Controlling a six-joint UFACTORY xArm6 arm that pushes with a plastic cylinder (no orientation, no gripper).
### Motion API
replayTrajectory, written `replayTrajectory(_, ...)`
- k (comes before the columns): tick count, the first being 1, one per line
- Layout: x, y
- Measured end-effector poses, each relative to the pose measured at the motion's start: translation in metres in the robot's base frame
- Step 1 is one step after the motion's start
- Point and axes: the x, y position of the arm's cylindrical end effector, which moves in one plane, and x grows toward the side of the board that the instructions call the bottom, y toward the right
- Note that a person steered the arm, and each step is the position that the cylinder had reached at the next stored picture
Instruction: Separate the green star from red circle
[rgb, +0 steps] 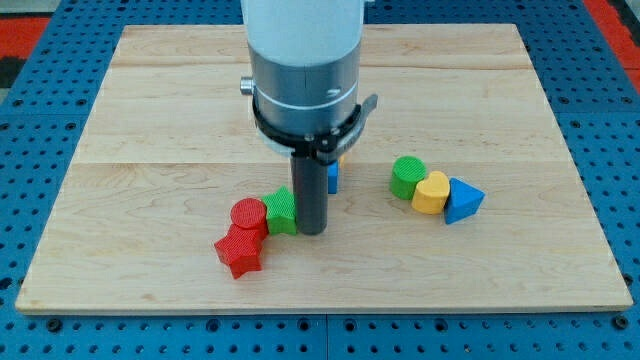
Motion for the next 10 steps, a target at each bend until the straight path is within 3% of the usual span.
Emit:
replayTrajectory(3, 0.016, -0.003)
replayTrajectory(4, -0.008, -0.019)
replayTrajectory(9, -0.045, -0.016)
replayTrajectory(10, -0.055, -0.055)
